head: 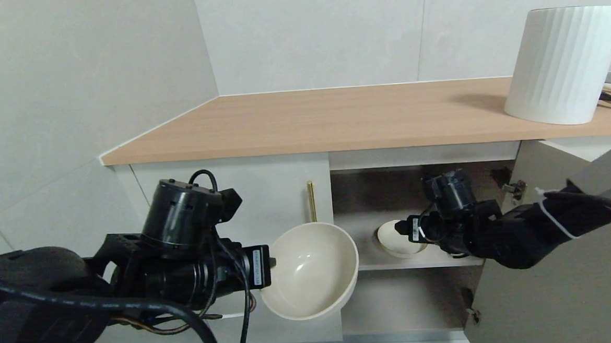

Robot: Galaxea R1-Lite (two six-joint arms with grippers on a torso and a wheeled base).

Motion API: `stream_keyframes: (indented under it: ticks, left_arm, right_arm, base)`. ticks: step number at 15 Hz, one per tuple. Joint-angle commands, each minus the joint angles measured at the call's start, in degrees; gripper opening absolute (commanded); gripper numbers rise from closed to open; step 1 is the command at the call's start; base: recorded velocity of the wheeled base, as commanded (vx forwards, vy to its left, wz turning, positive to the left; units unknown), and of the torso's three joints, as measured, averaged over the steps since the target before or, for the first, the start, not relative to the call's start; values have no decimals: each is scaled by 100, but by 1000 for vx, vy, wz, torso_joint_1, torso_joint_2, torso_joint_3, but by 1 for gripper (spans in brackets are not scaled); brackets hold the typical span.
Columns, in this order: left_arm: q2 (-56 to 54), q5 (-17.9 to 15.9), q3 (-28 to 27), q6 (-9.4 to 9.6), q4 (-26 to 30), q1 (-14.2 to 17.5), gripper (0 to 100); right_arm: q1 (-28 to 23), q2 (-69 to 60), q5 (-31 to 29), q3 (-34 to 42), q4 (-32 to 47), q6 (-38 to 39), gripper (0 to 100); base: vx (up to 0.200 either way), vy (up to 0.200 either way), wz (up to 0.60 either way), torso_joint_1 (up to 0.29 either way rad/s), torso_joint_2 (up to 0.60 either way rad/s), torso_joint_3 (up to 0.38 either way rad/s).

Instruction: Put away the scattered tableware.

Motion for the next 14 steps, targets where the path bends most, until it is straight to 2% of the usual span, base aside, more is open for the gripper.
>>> stream_keyframes:
  ticks: [1,2,5,7,11,14]
  left_arm:
    - [569,300,-4,52,-8,-302,0]
    - [736,344,-4,87,1,-452,0]
    - [780,371,22,228,1,-557,0]
    - [789,432,31,237,1,-619,0]
    - [762,590,31,237,1,-724,0]
    - [701,661,22,237,1,-786,0]
  right_arm:
    - [480,-1496,622,279,717,17,100]
    - [779,-1988,1000,288,1253,34,100]
    - [1210,-2366,1299,297,1658,201,100]
    - [1473,-2401,1492,297,1956,201,100]
    - [1851,-1926,1484,297,2159,192,100]
    - [1948,-1540,1440,297,2159,201,100]
  base:
    - [0,0,0,0,0,0]
    - [0,0,0,0,0,0]
    - [0,0,0,0,0,0]
    - [0,0,0,0,0,0]
    - [0,0,0,0,0,0]
    - [0,0,0,0,0,0]
